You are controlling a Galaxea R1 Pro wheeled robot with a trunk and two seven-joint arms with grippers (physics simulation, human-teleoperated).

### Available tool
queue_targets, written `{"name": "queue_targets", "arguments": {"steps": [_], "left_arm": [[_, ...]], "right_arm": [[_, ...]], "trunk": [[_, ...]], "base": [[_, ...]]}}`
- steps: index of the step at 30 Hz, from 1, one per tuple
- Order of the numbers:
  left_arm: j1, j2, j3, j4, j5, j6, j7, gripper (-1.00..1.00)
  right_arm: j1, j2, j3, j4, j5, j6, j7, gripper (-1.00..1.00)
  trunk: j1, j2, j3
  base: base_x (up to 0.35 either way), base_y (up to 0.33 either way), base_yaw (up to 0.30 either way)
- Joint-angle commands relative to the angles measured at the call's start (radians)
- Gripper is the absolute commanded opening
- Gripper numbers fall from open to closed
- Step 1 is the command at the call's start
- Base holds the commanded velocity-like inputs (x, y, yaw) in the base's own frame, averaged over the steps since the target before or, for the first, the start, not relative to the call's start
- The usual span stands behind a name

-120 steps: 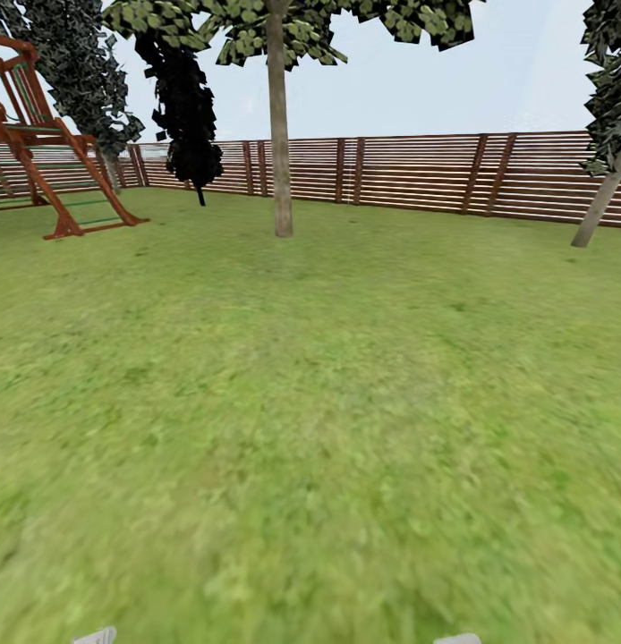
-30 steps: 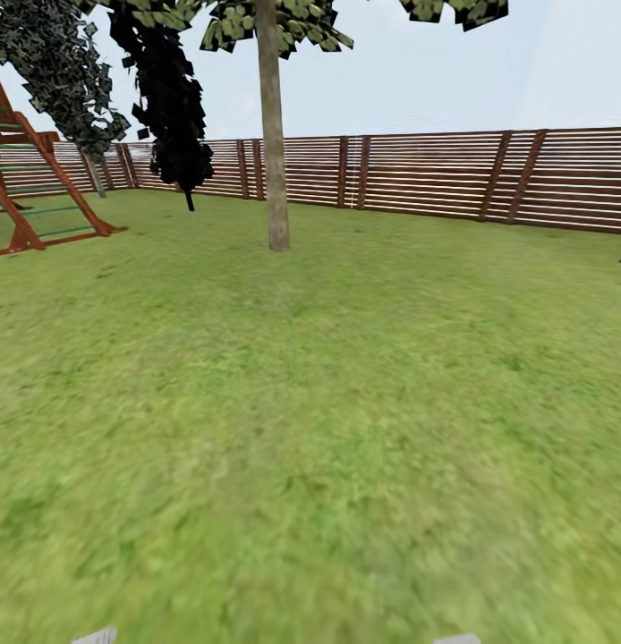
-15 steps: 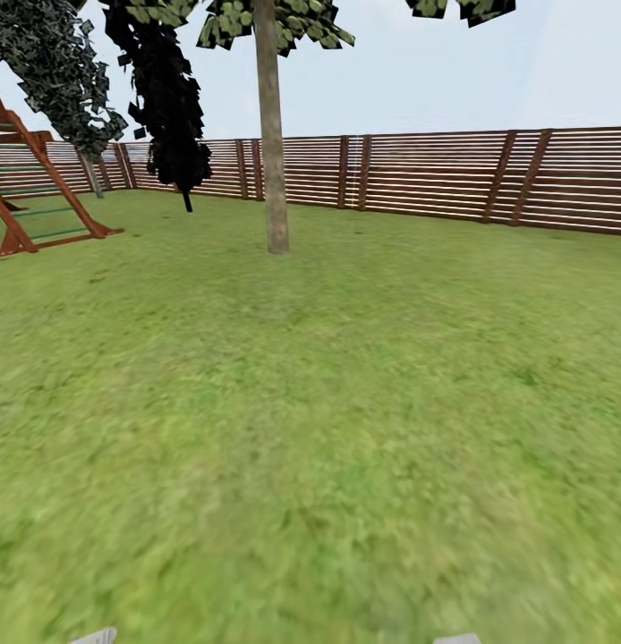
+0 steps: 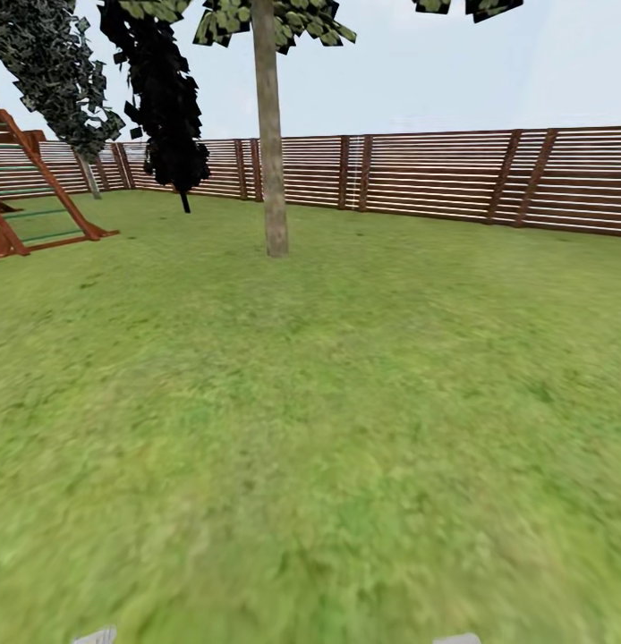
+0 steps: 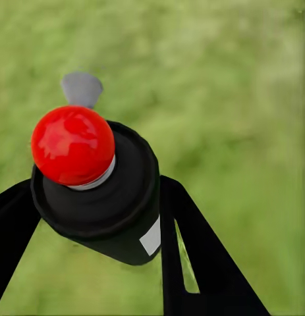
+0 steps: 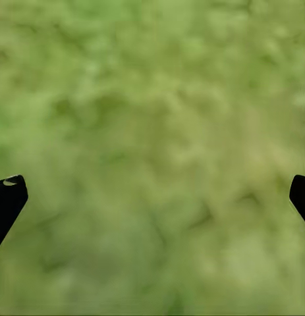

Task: In the garden, pick up the pesticide atomizer on the floor and spray pesticide onto both trees until each tree trunk is fully covered.

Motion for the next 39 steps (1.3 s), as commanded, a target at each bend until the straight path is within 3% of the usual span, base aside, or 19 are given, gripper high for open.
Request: {"name": "queue_targets", "arguments": {"steps": [1,39], "left_arm": [[-0.001,0.0,0.009,0.001,-0.006,-0.003,-0.006,-1.0],[-0.001,0.0,0.009,0.001,-0.006,-0.003,-0.006,-1.0]], "right_arm": [[-0.001,0.0,-0.004,0.001,0.011,-0.002,-0.008,1.0],[-0.001,0.0,-0.004,0.001,0.011,-0.002,-0.008,1.0]], "trunk": [[0.0,0.0,-0.001],[0.0,0.0,-0.001]], "base": [[0.338,0.0,0.0],[0.338,0.0,0.0]]}}
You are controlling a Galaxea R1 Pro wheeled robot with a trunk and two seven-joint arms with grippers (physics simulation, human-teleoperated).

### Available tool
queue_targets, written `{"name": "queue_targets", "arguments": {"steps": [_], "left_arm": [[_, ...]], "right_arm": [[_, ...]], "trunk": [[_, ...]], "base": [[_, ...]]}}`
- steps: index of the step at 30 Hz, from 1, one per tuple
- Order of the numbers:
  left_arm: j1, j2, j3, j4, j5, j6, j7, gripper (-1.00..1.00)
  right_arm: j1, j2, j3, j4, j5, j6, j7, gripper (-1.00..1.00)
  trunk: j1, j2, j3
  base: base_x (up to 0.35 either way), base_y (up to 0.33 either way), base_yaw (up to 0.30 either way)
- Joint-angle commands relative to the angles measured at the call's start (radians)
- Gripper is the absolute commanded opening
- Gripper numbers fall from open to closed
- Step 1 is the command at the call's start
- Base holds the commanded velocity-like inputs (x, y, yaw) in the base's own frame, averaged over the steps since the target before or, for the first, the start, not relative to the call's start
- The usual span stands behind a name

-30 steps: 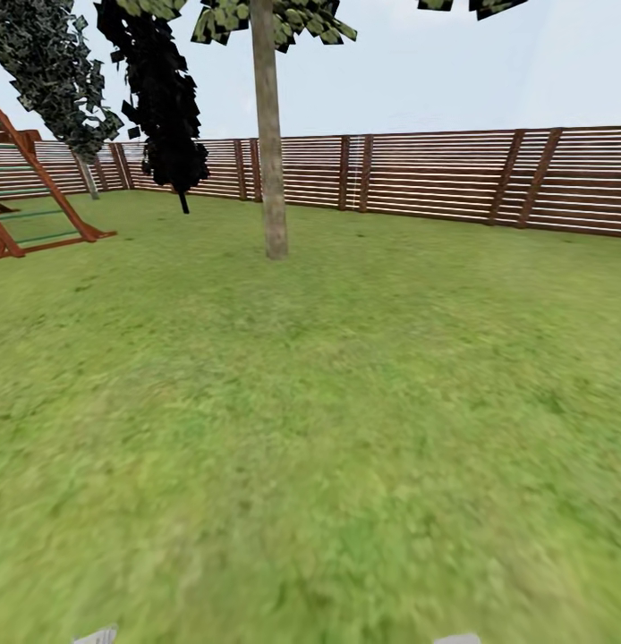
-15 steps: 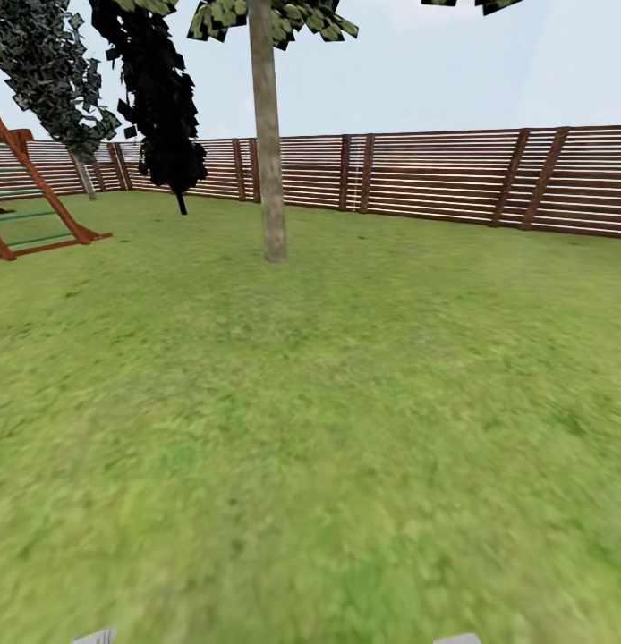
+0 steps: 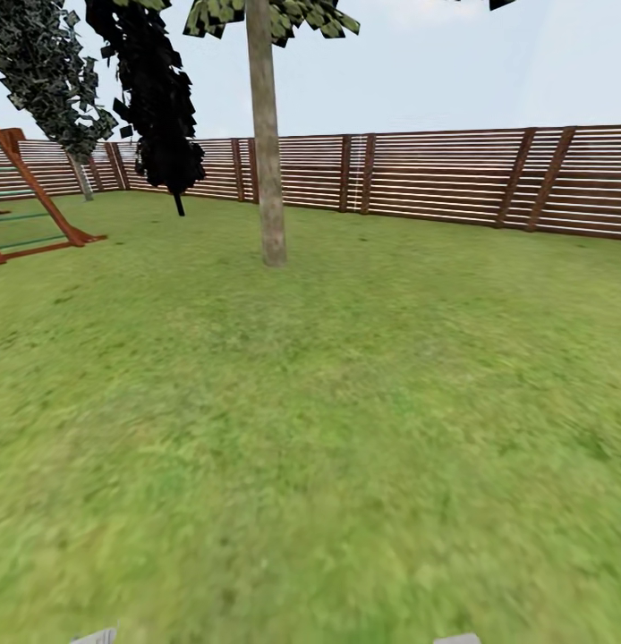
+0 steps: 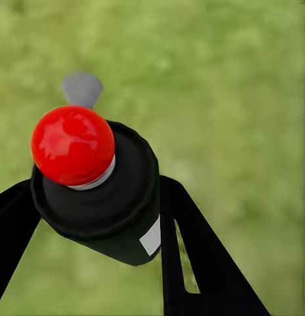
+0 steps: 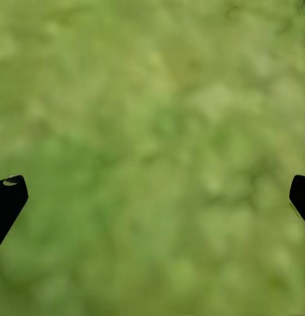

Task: In the garden, pick up the pesticide atomizer on the floor and spray pesticide onto both trees until each tree trunk is fully covered.

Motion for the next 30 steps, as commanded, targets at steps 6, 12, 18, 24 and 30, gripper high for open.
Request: {"name": "queue_targets", "arguments": {"steps": [6,12,18,24,30], "left_arm": [[-0.001,0.0,0.009,0.001,-0.006,-0.003,-0.006,-1.0],[-0.001,0.0,0.009,0.001,-0.006,-0.003,-0.006,-1.0],[-0.001,0.0,0.009,0.001,-0.006,-0.003,-0.006,-1.0],[-0.001,0.0,0.009,0.001,-0.006,-0.003,-0.006,-1.0],[-0.001,0.0,0.009,0.001,-0.006,-0.003,-0.006,-1.0]], "right_arm": [[-0.001,0.0,-0.004,0.001,0.011,-0.002,-0.008,1.0],[-0.001,0.0,-0.004,0.001,0.011,-0.002,-0.007,1.0],[-0.001,0.0,-0.004,0.001,0.011,-0.002,-0.008,1.0],[-0.001,0.0,-0.004,0.001,0.011,-0.002,-0.008,1.0],[-0.001,0.0,-0.004,0.001,0.011,-0.002,-0.007,1.0]], "trunk": [[0.0,0.0,-0.001],[0.0,0.0,-0.001],[0.0,0.0,-0.001],[0.0,0.0,-0.001],[0.0,0.0,-0.001]], "base": [[0.338,0.0,0.0],[0.338,0.0,0.0],[0.338,0.0,0.0],[0.338,0.0,0.0],[0.338,0.0,0.0]]}}
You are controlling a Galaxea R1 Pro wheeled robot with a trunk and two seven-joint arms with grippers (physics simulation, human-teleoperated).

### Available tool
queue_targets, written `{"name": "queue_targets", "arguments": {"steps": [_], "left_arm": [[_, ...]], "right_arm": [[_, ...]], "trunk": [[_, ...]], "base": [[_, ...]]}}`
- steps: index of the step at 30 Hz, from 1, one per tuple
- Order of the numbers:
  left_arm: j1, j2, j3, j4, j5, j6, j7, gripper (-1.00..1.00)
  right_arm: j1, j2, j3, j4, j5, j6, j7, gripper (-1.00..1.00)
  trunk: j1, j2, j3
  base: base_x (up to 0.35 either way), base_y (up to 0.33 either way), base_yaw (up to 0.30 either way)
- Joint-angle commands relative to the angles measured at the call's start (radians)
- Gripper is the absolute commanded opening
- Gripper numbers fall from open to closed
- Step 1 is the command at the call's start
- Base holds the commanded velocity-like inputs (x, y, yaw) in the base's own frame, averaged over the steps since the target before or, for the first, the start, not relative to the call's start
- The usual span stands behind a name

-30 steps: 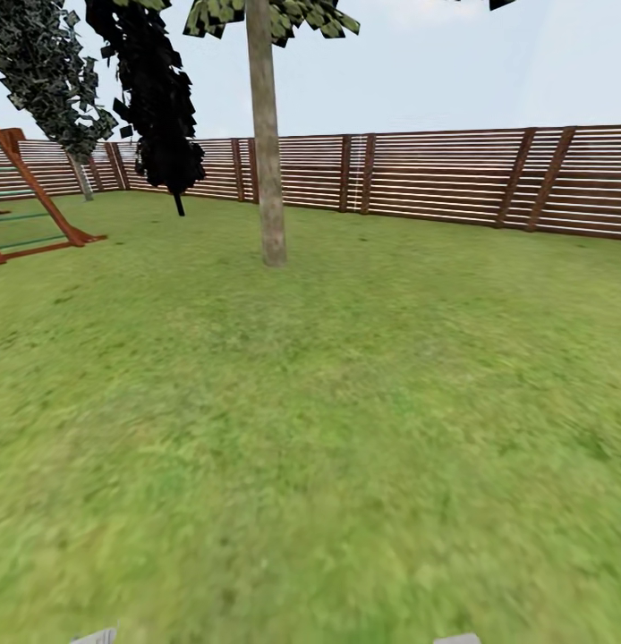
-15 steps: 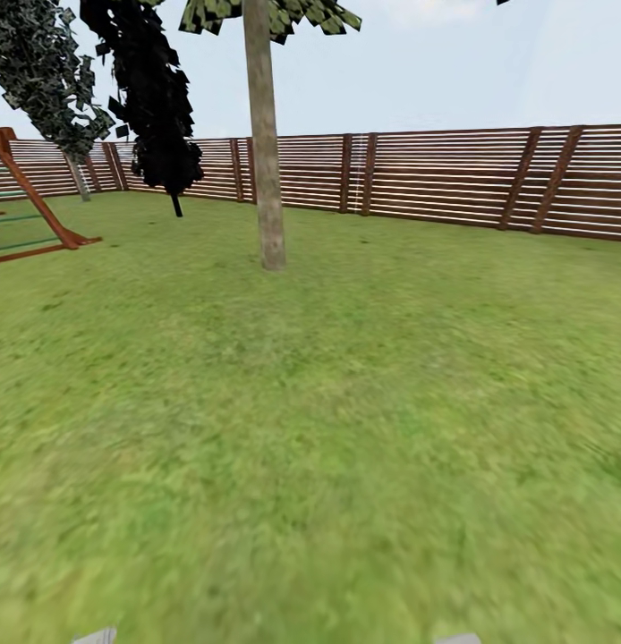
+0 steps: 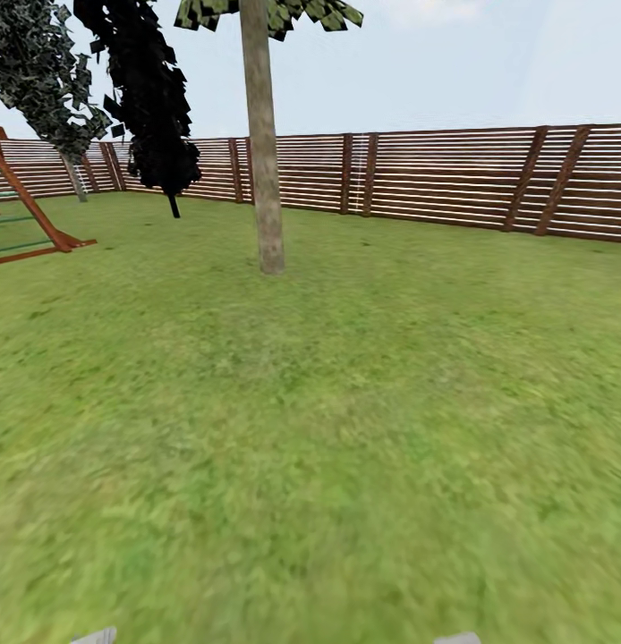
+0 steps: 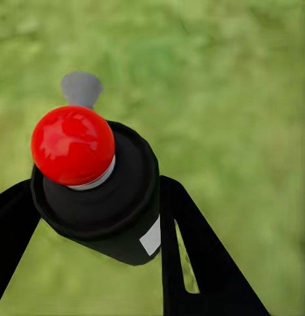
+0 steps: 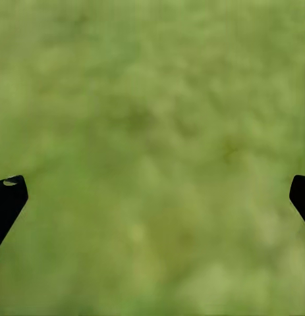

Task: In the garden, pick up the pesticide atomizer on the floor and spray pesticide onto both trees until each tree trunk is fully covered.

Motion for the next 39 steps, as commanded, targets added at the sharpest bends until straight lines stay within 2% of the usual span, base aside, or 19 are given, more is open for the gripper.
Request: {"name": "queue_targets", "arguments": {"steps": [1,39], "left_arm": [[-0.001,0.0,0.009,0.001,-0.006,-0.003,-0.006,-1.0],[-0.001,0.0,0.009,0.001,-0.005,-0.003,-0.006,-1.0]], "right_arm": [[-0.001,0.0,-0.004,0.001,0.011,-0.002,-0.008,1.0],[-0.001,0.0,-0.004,0.001,0.011,-0.002,-0.008,1.0]], "trunk": [[0.0,0.0,-0.001],[0.0,0.0,-0.001]], "base": [[0.338,0.0,0.0],[0.338,0.0,0.0]]}}
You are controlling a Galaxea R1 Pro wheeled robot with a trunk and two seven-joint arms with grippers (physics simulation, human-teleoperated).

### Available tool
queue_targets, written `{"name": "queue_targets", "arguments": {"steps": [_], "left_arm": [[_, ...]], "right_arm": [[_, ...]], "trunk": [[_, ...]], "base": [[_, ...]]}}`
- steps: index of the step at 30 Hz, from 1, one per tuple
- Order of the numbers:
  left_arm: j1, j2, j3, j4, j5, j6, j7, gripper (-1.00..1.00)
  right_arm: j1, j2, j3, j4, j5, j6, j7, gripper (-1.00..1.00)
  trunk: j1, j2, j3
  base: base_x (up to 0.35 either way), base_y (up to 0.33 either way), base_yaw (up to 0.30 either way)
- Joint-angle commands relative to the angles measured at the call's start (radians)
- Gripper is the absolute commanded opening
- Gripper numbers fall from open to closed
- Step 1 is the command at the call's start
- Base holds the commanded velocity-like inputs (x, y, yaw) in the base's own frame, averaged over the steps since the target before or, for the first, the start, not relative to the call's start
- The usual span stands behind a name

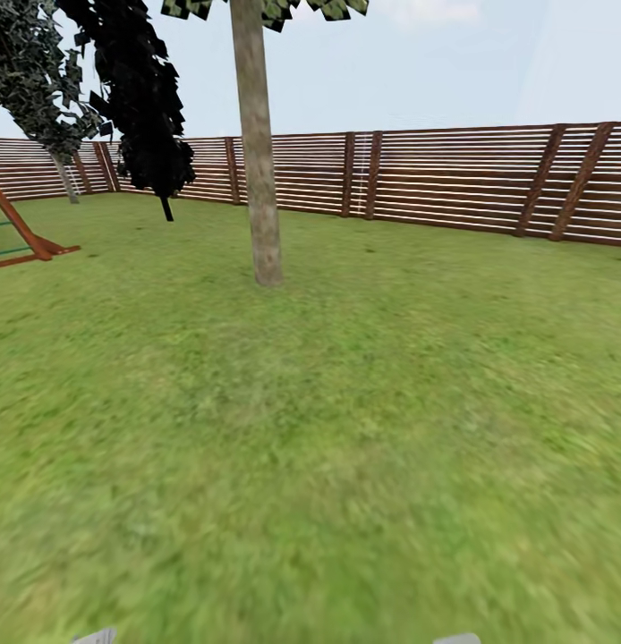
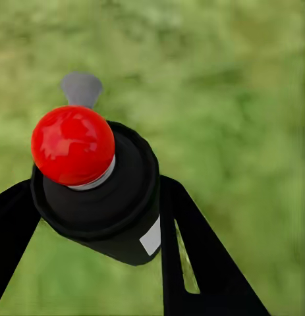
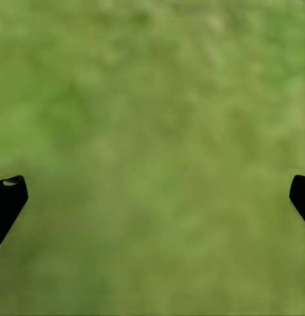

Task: In the garden, pick up the pesticide atomizer on the floor and spray pesticide onto both trees until each tree trunk is fully covered.

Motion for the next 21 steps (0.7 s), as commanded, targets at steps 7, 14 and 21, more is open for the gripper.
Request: {"name": "queue_targets", "arguments": {"steps": [7,14,21], "left_arm": [[-0.001,0.0,0.009,0.001,-0.006,-0.003,-0.006,-1.0],[-0.001,0.001,0.01,0.0,-0.006,-0.003,-0.015,-1.0],[-0.001,0.0,0.01,0.001,-0.006,-0.002,-0.017,-1.0]], "right_arm": [[-0.001,0.0,-0.004,0.001,0.011,-0.002,-0.008,1.0],[-0.001,0.0,-0.004,0.001,0.011,-0.002,-0.008,1.0],[-0.001,0.0,-0.004,0.001,0.011,-0.002,-0.007,1.0]], "trunk": [[0.0,0.0,-0.001],[0.0,0.0,-0.001],[0.0,0.0,-0.001]], "base": [[0.338,0.0,0.0],[0.338,0.0,0.0],[0.338,0.0,0.0]]}}
